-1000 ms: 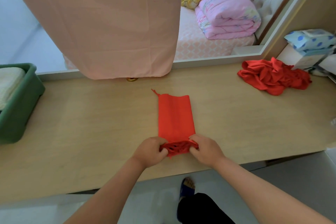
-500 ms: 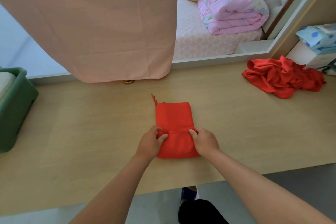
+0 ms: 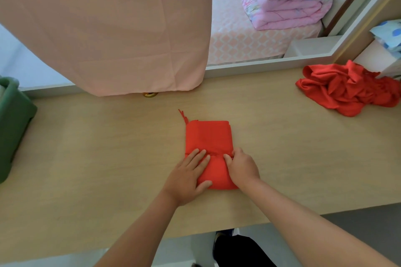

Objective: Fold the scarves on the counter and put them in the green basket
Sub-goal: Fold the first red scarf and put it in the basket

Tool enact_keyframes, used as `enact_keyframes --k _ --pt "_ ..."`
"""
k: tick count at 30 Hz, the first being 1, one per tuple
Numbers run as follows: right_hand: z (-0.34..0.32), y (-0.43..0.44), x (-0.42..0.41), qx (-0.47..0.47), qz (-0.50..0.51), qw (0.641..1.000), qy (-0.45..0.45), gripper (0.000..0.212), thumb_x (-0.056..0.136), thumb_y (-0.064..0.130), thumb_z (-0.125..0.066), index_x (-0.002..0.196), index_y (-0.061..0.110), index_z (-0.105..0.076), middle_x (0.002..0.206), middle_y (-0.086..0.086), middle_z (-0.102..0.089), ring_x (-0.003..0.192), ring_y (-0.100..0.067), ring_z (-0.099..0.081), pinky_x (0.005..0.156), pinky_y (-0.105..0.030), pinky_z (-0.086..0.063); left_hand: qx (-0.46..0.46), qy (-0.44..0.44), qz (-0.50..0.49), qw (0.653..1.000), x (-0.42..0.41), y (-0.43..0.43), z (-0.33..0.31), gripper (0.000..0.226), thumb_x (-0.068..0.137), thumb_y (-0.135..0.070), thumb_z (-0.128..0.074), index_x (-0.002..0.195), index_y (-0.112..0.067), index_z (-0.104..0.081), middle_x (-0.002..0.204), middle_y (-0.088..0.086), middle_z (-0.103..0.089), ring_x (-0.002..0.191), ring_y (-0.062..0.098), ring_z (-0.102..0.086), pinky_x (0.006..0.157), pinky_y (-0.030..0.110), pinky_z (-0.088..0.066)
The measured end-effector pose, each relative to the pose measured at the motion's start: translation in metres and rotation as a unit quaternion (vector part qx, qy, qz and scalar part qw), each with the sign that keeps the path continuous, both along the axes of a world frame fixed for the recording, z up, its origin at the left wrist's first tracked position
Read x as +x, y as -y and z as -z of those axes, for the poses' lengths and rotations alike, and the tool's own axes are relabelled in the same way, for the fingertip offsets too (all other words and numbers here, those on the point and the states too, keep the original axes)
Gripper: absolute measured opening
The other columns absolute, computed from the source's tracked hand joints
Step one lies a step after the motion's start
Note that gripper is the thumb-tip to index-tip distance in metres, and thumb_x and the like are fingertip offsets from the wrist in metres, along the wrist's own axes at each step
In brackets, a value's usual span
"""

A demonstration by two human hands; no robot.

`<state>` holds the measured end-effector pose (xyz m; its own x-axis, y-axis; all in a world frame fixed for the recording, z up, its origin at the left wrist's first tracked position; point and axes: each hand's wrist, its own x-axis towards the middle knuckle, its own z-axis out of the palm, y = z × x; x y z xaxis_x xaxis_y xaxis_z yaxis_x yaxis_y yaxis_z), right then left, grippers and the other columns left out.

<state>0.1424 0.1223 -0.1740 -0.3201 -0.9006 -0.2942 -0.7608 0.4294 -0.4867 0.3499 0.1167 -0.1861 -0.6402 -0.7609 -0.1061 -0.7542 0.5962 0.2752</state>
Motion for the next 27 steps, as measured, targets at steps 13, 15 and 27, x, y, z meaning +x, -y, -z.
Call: enact_keyframes --k 13,15,27 --pt "-0.001 -0.025 -0.026 -0.093 -0.338 0.935 -0.063 0.065 0.076 0.038 -0.061 0.138 0.021 -0.056 0.145 0.002 -0.053 0.131 -0.017 -0.053 0.103 -0.035 -0.049 0.066 -0.031 0.008 0.997 0.013 0.021 -0.013 0.126 0.057 -0.053 -0.080 0.157 -0.019 -0.012 0.153 0.005 -0.018 0.143 0.020 -0.020 0.112 0.028 -0.030" --pt "-0.013 -0.018 -0.023 -0.071 -0.245 0.966 0.029 0.054 0.075 0.043 -0.053 0.125 0.027 -0.065 0.128 0.008 -0.066 0.115 -0.013 -0.063 0.097 -0.028 -0.050 0.067 -0.033 0.008 0.997 0.020 0.022 -0.015 0.122 0.058 -0.053 -0.079 0.157 -0.020 -0.015 0.151 0.002 -0.022 0.140 0.017 -0.023 0.111 0.029 -0.034" --pt "-0.025 0.028 -0.020 -0.052 0.071 0.983 0.162 0.027 0.099 0.035 -0.054 0.114 0.015 -0.063 0.099 0.001 -0.065 0.093 -0.019 -0.060 0.074 -0.028 -0.040 0.168 -0.294 -0.361 0.869 -0.014 0.049 -0.036 0.044 0.079 -0.055 -0.072 0.109 -0.026 -0.055 0.092 -0.007 -0.064 0.080 0.013 -0.064 0.070 0.029 -0.051"
